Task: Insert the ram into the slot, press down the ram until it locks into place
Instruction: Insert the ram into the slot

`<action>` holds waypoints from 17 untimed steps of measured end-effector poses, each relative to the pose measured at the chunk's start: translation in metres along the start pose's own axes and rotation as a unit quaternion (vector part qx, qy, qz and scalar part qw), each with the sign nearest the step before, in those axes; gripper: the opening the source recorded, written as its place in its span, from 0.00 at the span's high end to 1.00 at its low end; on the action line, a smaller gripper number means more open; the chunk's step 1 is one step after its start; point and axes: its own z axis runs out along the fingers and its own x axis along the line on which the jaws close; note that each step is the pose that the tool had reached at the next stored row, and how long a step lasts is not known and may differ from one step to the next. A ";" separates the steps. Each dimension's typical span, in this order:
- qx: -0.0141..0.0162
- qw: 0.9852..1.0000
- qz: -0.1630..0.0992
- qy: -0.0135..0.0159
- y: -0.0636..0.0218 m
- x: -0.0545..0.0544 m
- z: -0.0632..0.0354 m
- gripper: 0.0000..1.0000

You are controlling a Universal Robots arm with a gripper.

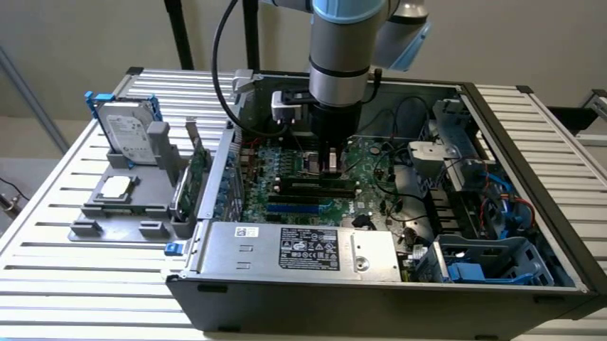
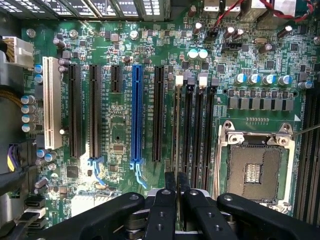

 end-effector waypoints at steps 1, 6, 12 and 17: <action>0.000 1.000 0.000 0.000 0.0000 0.000 0.0001 0.87; 0.000 1.000 0.000 0.000 -0.0003 0.000 0.0006 0.87; 0.000 1.000 0.000 0.000 -0.0013 0.000 0.0019 0.87; 0.000 1.000 0.000 0.000 -0.0013 0.000 0.0026 0.87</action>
